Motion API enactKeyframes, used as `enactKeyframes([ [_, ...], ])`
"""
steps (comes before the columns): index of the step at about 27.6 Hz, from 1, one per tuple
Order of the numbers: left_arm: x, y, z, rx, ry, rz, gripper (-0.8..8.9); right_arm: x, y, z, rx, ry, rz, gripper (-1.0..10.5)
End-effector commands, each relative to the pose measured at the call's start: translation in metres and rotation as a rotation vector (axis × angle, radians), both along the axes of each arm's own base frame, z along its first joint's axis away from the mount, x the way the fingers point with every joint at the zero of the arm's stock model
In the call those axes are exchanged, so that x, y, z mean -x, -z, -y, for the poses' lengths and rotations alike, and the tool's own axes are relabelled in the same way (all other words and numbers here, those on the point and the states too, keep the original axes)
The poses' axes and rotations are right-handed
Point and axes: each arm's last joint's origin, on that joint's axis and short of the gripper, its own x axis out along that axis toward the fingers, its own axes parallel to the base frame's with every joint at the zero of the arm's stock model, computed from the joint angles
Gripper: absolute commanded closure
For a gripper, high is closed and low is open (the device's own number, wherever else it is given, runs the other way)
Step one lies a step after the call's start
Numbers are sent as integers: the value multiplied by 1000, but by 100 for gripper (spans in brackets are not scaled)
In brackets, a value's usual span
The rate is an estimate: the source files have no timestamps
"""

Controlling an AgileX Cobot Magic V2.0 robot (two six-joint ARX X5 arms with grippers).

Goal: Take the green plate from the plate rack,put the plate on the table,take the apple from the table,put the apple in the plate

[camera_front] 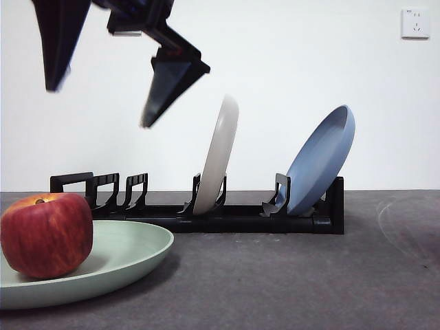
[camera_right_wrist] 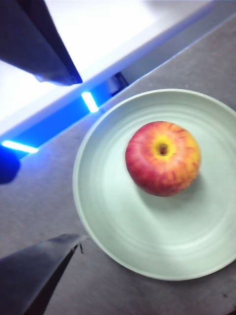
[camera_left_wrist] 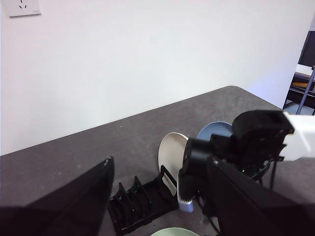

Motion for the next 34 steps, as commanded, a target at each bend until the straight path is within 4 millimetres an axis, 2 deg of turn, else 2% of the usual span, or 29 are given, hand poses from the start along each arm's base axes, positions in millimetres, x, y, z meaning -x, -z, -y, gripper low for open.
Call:
enactKeyframes([
  [1,0,0,0,-11,2,6,496,4,-19,12,-21,-11,26,442],
  [5,-2,0,3,-29,4,6,496,14,-58,35,-103,4,88,442],
  [11,-13,0,14,-61,7,-15,496,40,-123,88,-252,41,215,443],
  [14,-20,0,23,-82,11,-31,496,58,-150,116,-322,52,274,443],
  [18,-31,1,38,-97,96,-76,496,84,-174,151,-386,76,345,444],
  [22,-43,4,56,-117,203,-132,498,108,-180,183,-425,98,359,444],
  [25,-57,14,77,-152,304,-208,498,128,-169,209,-416,134,349,444],
  [27,-66,27,90,-184,349,-276,498,136,-158,221,-387,160,355,447],
  [30,-76,47,102,-238,356,-354,499,141,-146,230,-352,202,358,454],
  [31,-79,53,105,-249,353,-378,499,142,-143,232,-338,215,365,503],
  [33,-82,61,108,-265,349,-408,507,141,-141,232,-320,225,377,709],
  [34,-82,63,108,-269,348,-415,567,141,-141,232,-319,222,380,827],
])
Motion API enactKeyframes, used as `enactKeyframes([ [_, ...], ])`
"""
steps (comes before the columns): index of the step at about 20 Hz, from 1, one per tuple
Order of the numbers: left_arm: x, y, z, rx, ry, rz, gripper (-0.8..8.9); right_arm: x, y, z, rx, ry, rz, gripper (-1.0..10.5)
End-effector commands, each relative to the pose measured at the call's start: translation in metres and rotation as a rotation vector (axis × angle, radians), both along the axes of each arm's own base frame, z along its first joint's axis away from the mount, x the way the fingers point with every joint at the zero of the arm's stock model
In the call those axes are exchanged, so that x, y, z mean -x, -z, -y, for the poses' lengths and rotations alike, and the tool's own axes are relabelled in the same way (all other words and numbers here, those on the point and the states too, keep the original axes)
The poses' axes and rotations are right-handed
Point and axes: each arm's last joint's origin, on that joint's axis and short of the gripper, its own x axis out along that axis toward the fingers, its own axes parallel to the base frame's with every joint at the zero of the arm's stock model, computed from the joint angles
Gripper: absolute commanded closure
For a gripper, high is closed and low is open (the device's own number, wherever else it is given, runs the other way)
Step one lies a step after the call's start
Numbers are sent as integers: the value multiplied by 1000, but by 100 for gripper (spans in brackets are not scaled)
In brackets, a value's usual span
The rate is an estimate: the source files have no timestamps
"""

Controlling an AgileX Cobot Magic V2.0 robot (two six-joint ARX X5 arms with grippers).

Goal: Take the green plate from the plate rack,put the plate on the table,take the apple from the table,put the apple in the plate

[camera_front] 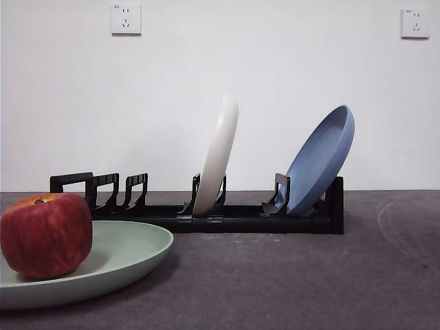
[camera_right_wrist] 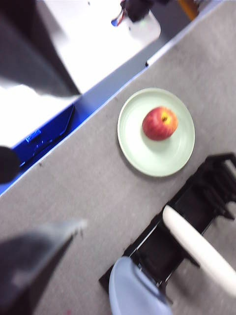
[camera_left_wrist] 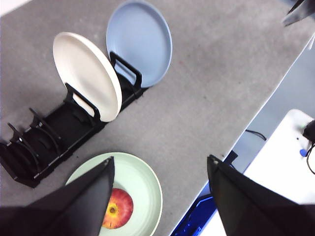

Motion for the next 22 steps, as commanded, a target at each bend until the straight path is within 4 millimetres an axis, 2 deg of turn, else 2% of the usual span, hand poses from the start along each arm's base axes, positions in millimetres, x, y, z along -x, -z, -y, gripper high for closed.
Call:
enactKeyframes([
  [1,1,4,-1,-5,0,-11,740,1,4,0,28,1,-18,936],
  [2,1,4,-1,-4,0,-10,815,1,4,0,29,4,-16,957],
  [3,2,3,-2,-1,1,-9,822,0,4,0,30,3,-17,958],
  [10,6,1,-7,17,-2,9,817,-2,3,3,84,91,59,946],
  [20,-4,3,4,8,-2,1,817,-2,3,3,85,93,60,946],
  [22,-4,1,-1,20,-25,15,817,-2,3,3,85,93,60,946],
])
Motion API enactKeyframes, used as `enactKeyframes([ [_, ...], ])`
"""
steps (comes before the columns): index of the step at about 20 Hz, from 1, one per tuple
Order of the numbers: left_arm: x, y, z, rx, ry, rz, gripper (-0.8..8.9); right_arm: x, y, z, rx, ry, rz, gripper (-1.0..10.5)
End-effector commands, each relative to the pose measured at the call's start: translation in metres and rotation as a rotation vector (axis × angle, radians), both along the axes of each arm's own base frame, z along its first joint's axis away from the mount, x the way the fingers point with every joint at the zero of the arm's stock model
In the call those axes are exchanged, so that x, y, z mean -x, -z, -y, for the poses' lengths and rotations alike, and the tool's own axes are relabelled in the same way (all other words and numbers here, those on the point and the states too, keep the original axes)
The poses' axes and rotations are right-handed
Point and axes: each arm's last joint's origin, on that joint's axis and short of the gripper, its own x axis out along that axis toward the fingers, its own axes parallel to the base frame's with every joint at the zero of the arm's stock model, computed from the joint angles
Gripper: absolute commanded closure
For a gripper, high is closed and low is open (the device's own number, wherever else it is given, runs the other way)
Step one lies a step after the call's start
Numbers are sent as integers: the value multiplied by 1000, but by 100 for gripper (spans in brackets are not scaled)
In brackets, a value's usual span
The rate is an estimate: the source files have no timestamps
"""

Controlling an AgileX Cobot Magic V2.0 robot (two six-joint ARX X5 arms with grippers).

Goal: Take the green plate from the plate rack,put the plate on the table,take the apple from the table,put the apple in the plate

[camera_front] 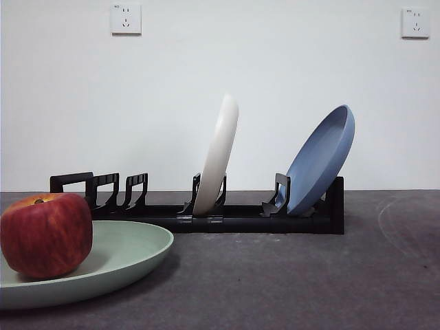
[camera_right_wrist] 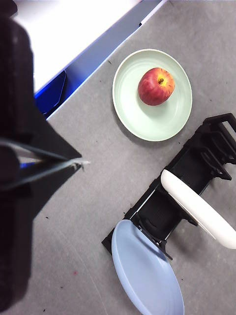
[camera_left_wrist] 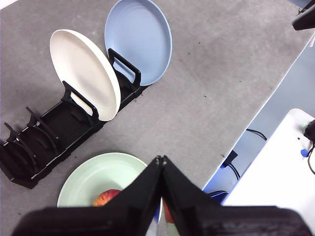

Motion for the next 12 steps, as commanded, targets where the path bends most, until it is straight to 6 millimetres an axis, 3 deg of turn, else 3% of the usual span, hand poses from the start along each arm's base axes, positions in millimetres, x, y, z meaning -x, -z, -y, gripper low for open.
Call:
enactKeyframes([
  [1,0,-3,-8,10,-28,33,817,1,3,0,24,3,-18,946],
  [4,-4,-12,-28,113,-172,75,817,1,3,0,24,3,-18,946],
  [8,-10,-29,-58,304,-387,272,817,1,3,0,24,3,-18,946],
  [10,-10,-20,-68,360,-412,340,817,1,3,0,24,3,-18,946],
  [12,-9,2,-75,395,-452,422,817,1,3,0,24,3,-18,946],
])
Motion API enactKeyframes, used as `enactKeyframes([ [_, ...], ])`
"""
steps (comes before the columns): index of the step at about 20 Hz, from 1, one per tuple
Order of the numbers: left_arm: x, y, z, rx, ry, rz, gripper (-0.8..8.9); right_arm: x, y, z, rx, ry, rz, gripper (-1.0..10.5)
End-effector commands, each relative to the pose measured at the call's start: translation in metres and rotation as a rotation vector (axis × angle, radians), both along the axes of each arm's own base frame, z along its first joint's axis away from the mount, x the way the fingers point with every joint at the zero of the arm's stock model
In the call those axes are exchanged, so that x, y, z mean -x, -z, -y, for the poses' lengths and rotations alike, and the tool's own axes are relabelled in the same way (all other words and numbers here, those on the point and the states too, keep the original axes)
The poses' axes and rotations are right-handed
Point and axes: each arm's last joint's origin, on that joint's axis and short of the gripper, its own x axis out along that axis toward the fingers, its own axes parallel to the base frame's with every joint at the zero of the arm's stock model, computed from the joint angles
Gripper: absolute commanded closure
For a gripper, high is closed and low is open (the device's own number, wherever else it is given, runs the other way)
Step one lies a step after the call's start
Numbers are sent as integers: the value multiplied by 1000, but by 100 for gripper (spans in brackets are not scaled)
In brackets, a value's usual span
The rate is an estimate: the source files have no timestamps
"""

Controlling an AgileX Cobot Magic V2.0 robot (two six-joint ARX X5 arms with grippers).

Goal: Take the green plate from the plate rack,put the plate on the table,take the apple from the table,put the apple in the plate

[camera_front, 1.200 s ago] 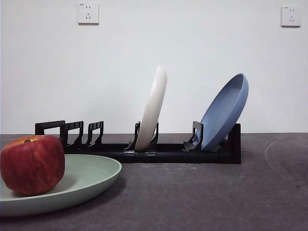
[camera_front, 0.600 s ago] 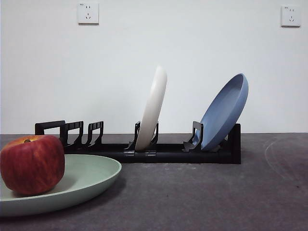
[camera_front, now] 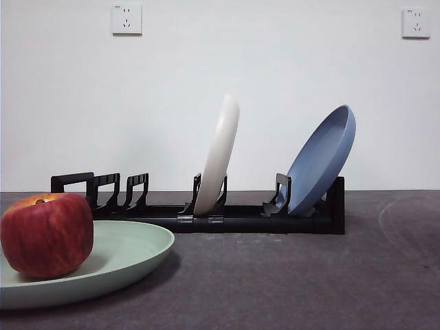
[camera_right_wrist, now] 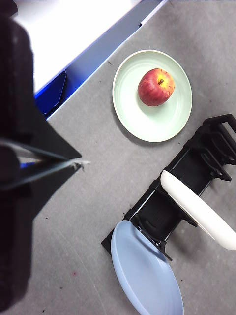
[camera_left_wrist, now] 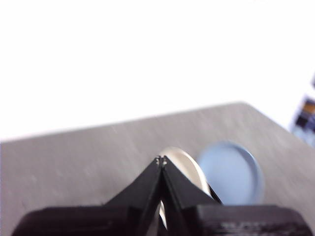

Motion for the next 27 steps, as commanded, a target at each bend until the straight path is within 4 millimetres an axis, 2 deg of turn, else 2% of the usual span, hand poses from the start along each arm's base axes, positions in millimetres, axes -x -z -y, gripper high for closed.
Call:
enactKeyframes([
  [1,-3,36,-7,29,-57,79,817,1,3,0,24,3,-18,946],
  [5,-7,112,-14,63,-118,253,817,1,3,0,24,3,-18,946],
  [8,-3,166,-19,88,-149,389,817,1,3,0,24,3,-18,946],
  [12,8,224,-23,87,-174,401,817,1,3,0,24,3,-18,946],
  [15,14,256,-26,82,-202,403,817,1,3,0,24,3,-18,946],
  [19,14,287,-28,75,-224,388,817,1,3,0,24,3,-18,946],
  [22,10,302,-28,59,-234,318,817,1,3,0,25,4,-17,946],
  [27,8,323,-28,-73,-225,158,817,0,3,0,28,8,-13,946],
])
